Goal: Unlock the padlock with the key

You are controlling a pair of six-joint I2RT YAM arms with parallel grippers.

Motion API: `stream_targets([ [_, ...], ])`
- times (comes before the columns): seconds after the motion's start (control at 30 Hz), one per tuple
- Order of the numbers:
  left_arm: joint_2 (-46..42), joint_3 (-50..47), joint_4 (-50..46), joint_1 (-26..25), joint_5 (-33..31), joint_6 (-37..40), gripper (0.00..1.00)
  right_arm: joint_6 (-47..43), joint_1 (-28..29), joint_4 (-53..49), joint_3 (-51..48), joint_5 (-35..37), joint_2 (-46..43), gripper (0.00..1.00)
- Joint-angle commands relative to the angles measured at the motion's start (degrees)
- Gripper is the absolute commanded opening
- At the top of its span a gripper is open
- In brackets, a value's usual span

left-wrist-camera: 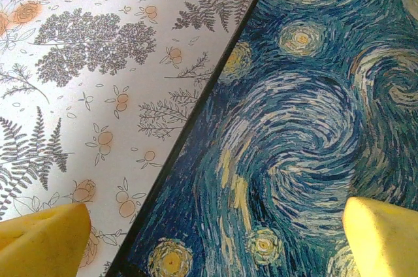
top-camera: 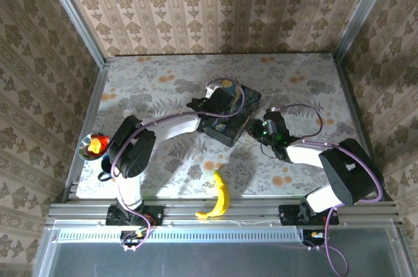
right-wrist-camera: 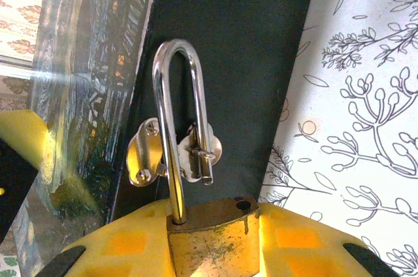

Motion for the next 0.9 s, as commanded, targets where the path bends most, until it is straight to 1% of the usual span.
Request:
stream_targets([
  [0.0, 1.0, -3.8, -4.5, -0.1, -0.4, 1.4, 1.00, -1.1, -1.8, 6.4, 0.3, 0.8, 0.9, 0.00],
  [0.17, 0.9, -7.5, -4.0, -0.3, 0.1, 0.2, 1.00, -2.4, -4.3, 9.2, 1.7, -2.3, 3.3, 0.00],
  [0.33, 0.6, -9.7, -2.8, -0.3, 0.5, -0.4, 1.00, -4.4, -6.2, 6.9, 4.1, -3.1, 5.5, 0.00],
  [0.47, 1.0, -10.2, -2.3, 0.0, 0.8, -0.2, 1.00, -4.1, -7.1, 7.8, 4.4, -3.9, 6.5, 0.00],
  [0.53, 1.0, -10.4, -2.2, 0.1, 1.0, -0.3, 1.00, -4.6, -8.2, 6.3, 4.7, -3.9, 6.0, 0.00],
  [0.7, 0.7, -11.0, -1.8, 0.7, 1.7, -0.6, 1.00, -5.8, -10.8, 5.0, 5.6, -7.0, 5.8, 0.00],
  [0.87, 0.2, -11.5, -1.5, 1.5, 2.0, -0.7, 1.00, -6.9, -11.9, 0.5, 6.7, -6.1, 4.5, 0.00],
])
